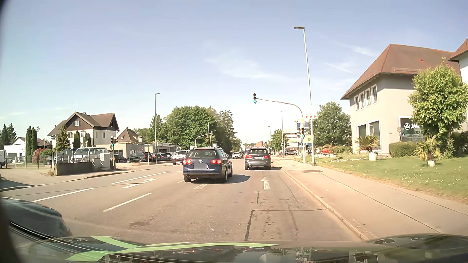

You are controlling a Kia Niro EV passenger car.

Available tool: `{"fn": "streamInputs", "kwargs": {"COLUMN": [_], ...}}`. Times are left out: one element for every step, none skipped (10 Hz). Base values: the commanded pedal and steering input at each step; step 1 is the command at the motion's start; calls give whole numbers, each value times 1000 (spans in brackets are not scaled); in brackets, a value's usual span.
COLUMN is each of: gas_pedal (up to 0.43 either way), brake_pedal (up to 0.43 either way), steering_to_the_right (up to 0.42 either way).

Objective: Follow the waypoints while adhering to traffic rules and regulations

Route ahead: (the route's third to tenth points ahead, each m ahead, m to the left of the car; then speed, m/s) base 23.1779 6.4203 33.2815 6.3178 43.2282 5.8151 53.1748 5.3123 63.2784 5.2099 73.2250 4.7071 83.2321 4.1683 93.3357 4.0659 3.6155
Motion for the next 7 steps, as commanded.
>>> {"fn": "streamInputs", "kwargs": {"gas_pedal": [220, 220, 220, 209, 209, 209, 209], "brake_pedal": [0, 0, 0, 0, 0, 0, 0], "steering_to_the_right": [-11, -11, -11, -11, -10, -8, -7]}}
